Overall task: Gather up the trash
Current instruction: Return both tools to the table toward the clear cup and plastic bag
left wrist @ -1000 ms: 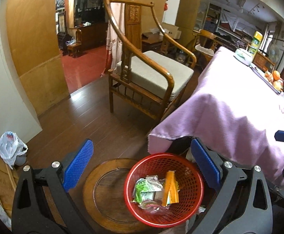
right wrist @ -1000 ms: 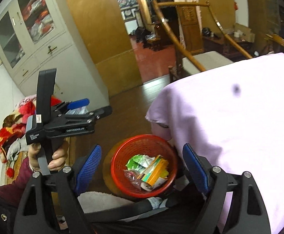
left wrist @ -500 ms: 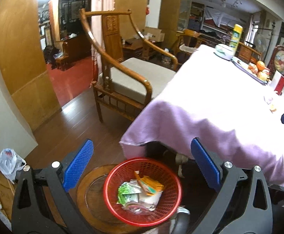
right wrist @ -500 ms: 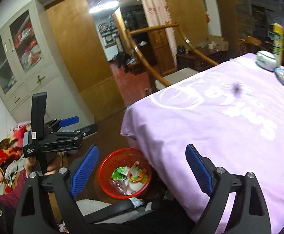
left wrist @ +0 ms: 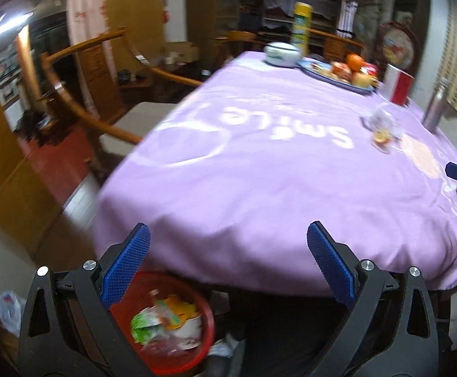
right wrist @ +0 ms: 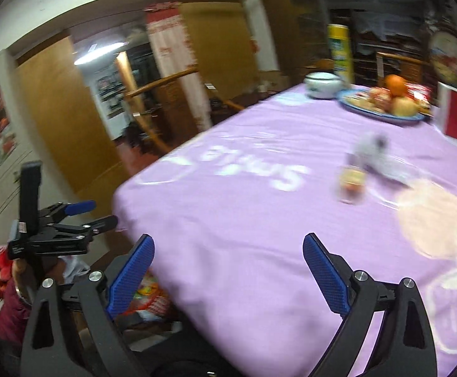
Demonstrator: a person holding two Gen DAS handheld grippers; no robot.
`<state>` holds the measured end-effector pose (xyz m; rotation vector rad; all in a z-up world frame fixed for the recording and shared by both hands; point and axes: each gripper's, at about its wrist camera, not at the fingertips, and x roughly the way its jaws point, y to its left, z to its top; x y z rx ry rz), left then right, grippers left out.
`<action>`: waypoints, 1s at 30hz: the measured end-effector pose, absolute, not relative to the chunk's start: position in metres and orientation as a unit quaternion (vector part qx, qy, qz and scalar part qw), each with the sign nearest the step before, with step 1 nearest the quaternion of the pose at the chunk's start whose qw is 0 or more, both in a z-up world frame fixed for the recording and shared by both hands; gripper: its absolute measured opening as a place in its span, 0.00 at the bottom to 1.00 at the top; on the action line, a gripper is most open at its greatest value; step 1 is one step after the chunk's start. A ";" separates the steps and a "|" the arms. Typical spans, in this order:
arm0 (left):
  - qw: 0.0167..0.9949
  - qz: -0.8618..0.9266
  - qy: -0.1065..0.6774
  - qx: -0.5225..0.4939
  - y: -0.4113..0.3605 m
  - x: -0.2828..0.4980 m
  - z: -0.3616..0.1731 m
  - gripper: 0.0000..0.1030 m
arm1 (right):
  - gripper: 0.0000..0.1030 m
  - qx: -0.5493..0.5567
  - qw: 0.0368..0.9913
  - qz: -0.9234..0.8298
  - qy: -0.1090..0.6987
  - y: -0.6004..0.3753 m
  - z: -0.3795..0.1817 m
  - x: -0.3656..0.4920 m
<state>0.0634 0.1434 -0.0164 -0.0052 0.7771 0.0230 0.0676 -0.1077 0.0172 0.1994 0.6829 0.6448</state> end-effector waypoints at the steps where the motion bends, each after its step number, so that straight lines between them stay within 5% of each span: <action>1: 0.924 0.002 0.382 0.002 0.133 0.073 -0.017 0.93 | 0.91 0.098 0.889 0.299 0.332 -0.118 0.012 0.072; 17: 0.889 -0.138 0.423 0.109 -0.042 0.237 -0.043 0.93 | 0.94 0.090 0.893 0.134 0.419 -0.216 -0.056 0.173; 30: 0.852 -0.198 0.465 0.139 -0.110 0.298 -0.075 0.94 | 0.96 0.147 0.858 0.133 0.473 -0.244 -0.086 0.199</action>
